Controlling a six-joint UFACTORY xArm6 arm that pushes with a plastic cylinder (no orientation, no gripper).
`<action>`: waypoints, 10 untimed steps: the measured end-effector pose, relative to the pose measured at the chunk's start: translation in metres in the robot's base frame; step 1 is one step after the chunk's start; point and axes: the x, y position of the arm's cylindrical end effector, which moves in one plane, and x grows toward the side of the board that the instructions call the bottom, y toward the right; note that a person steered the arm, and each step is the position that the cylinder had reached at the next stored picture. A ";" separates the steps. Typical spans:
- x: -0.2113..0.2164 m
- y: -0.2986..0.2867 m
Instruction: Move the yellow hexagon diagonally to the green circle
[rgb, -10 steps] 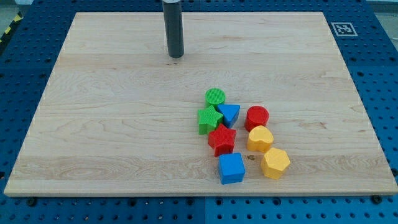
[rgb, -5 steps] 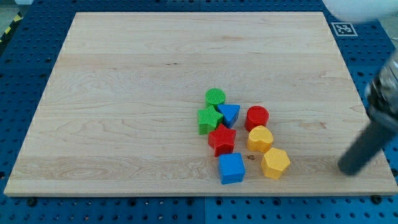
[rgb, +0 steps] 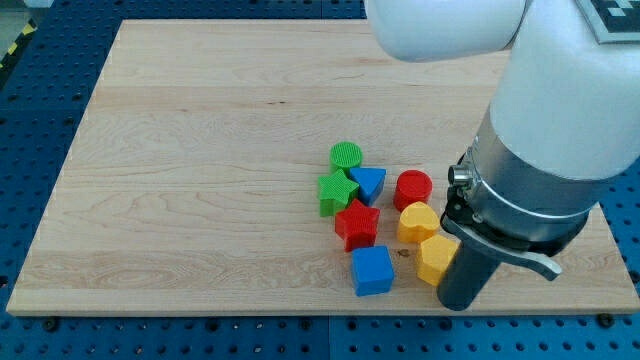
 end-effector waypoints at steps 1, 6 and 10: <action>-0.003 -0.003; -0.113 0.047; -0.174 0.012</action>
